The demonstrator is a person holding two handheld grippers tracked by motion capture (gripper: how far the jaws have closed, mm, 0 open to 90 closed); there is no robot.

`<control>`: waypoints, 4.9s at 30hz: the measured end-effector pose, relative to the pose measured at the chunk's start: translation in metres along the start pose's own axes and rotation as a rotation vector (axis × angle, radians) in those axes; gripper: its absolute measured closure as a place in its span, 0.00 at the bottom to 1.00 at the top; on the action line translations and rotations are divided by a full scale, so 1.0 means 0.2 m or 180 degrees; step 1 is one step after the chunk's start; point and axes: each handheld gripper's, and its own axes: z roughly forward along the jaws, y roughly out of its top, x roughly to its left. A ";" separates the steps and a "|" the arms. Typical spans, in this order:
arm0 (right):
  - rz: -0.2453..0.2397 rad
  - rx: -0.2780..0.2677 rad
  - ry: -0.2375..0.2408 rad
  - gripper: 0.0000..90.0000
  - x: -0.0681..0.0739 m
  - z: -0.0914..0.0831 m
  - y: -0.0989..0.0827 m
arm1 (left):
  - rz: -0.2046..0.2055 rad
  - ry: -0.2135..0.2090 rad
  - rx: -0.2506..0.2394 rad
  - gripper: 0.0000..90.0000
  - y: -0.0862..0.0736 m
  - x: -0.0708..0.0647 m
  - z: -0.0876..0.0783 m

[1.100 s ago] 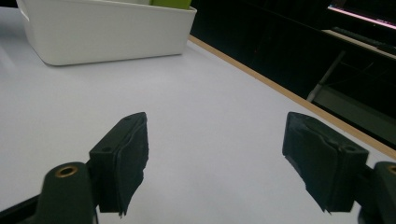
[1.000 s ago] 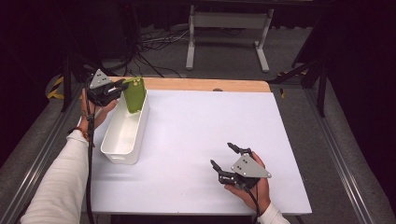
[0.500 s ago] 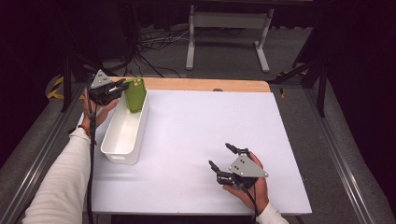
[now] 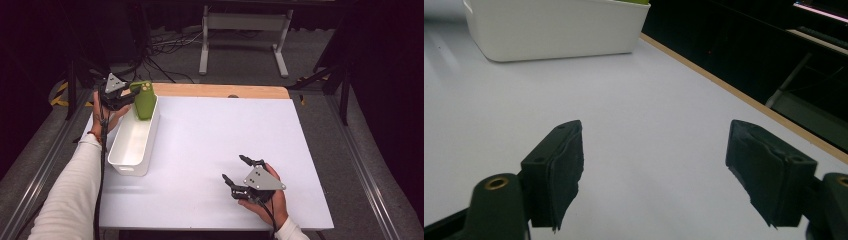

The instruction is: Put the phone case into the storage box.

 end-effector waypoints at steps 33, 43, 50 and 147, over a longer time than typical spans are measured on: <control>-0.0046 -0.0001 -0.0009 0.27 -0.01 -0.01 0.01 | -0.0200 0.0072 -0.0050 0.31 0.03 -0.01 -0.06; -0.0014 0.0022 -0.0005 0.27 -0.03 0.00 0.00 | -0.0178 -0.0030 -0.0098 0.22 0.04 -0.05 -0.10; -0.0046 0.0019 0.0015 0.26 -0.03 0.02 0.00 | -0.0271 -0.0076 -0.0138 0.15 0.05 -0.05 -0.14; -0.0060 -0.0049 -0.0026 0.25 -0.06 0.00 0.01 | 0.0061 -0.0833 -0.0753 0.07 0.00 -0.51 -0.73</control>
